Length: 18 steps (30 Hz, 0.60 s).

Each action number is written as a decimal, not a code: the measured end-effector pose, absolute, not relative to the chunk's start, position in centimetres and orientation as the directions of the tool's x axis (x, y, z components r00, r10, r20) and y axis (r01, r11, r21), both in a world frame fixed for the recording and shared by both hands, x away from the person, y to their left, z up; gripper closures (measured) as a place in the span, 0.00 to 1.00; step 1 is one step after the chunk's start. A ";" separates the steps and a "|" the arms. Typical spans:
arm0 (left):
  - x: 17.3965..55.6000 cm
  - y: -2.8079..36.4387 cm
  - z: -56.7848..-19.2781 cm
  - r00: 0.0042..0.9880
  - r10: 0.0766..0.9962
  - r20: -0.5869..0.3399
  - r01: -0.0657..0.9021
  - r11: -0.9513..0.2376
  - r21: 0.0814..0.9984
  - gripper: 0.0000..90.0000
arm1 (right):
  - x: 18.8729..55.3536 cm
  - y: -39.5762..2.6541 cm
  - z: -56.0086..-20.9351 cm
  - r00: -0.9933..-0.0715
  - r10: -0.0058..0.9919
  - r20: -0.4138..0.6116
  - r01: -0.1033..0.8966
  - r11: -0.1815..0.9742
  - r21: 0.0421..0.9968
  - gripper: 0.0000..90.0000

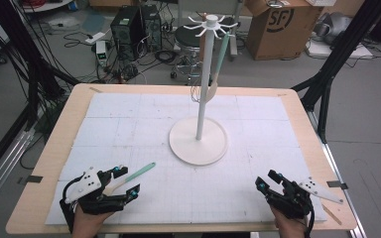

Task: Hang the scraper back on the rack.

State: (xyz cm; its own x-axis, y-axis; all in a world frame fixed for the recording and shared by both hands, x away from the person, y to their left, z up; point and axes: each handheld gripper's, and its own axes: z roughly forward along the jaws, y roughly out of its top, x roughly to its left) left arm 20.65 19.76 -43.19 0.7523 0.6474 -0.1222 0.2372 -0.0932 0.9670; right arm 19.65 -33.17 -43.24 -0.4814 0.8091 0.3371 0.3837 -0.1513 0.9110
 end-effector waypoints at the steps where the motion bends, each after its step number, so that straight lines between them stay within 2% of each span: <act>1: 20.6 19.7 -43.2 0.753 0.646 -0.126 0.238 -0.090 0.967 0.31 | 19.6 -33.2 -43.2 -0.480 0.810 0.337 0.383 -0.151 0.911 0.37; 10: 20.6 19.7 -43.2 0.753 0.646 -0.122 0.234 -0.090 0.968 0.31 | 19.7 -33.0 -43.1 -0.482 0.811 0.331 0.368 -0.155 0.917 0.37; 13: 20.6 19.6 -43.2 0.753 0.646 -0.124 0.234 -0.088 0.968 0.31 | 20.2 -32.6 -42.5 -0.492 0.806 0.329 0.351 -0.162 0.922 0.42; 18: 20.6 19.5 -43.2 0.755 0.644 -0.120 0.232 -0.093 0.968 0.31 | 21.0 -31.0 -41.2 -0.526 0.787 0.322 0.329 -0.162 0.931 0.41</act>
